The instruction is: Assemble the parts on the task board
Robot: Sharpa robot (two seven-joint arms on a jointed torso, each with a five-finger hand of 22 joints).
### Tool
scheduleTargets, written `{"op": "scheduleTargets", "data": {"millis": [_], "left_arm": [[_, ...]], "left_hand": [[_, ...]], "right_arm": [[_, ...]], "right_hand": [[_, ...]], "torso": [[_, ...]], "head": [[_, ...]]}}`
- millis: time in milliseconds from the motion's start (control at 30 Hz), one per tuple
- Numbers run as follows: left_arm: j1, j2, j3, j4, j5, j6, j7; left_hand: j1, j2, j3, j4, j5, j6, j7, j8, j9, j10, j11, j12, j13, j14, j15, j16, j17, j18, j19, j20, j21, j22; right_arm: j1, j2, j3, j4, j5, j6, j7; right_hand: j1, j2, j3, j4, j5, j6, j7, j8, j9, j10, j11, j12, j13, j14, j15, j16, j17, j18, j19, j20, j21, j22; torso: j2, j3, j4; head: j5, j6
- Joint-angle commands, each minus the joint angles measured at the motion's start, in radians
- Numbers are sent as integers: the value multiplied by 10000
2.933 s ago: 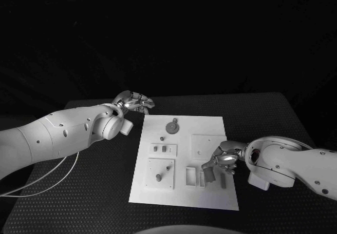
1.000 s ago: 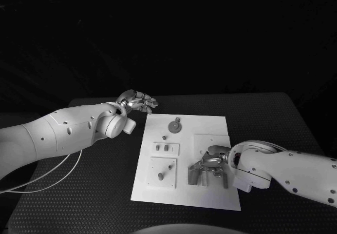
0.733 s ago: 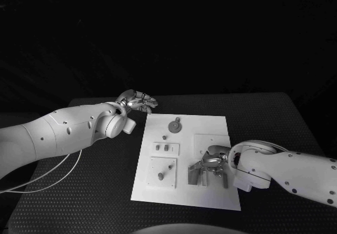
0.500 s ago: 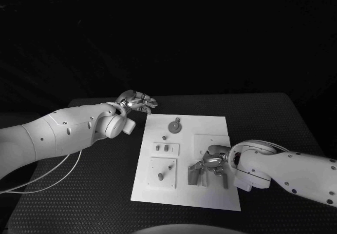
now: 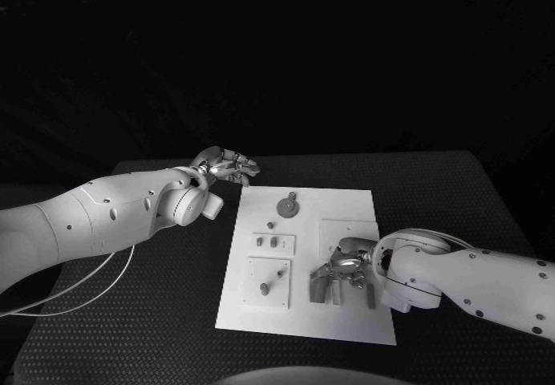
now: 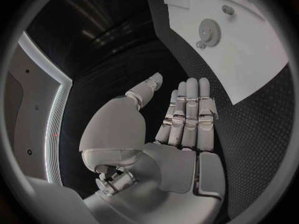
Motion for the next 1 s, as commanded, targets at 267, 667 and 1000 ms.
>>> {"op": "scheduleTargets", "data": {"millis": [267, 667, 1000], "left_arm": [[10, 22, 5, 12, 40, 135, 29], [11, 11, 4, 9, 40, 182, -30], [11, 14, 2, 10, 40, 225, -77]], "left_hand": [[-93, -5, -5, 56, 58, -36, -4, 56, -12, -73, -12, 1, -14, 39, 15, -65, 16, 136, 7, 21, -40, 14], [-82, -20, -3, 54, 58, -45, -2, 55, -15, -98, -3, -8, -20, 34, 16, -74, 26, 136, 0, 23, -42, 16], [-76, -32, -3, 53, 57, -56, 2, 52, -18, -121, 6, -15, -25, 28, 19, -83, 34, 135, -7, 26, -45, 18]], "right_arm": [[-64, 159, -5, -89, -271, -48, 122], [-64, 181, -3, -162, 451, 109, 344], [-63, 186, 1, -281, 1290, -10, 553]], "right_hand": [[831, 967, 196, -350, 41, 56, 30, 34, 51, -17, 5, 35, -32, 16, 23, 101, 14, 57, 31, -26, 31, 188], [1690, 1428, 766, -293, 42, 264, -33, 89, 111, 101, -51, 80, -62, 90, -5, 139, 54, 57, -6, 6, 74, 185], [1776, 1510, 973, -314, 41, 318, -36, 95, 122, 118, -49, 98, -59, 103, 6, 157, 72, 57, -6, 46, 96, 191]], "torso": [[0, -5, 1], [2, -5, 0], [1, 4, -2]], "head": [[44, -75], [97, -126], [115, -120]]}}
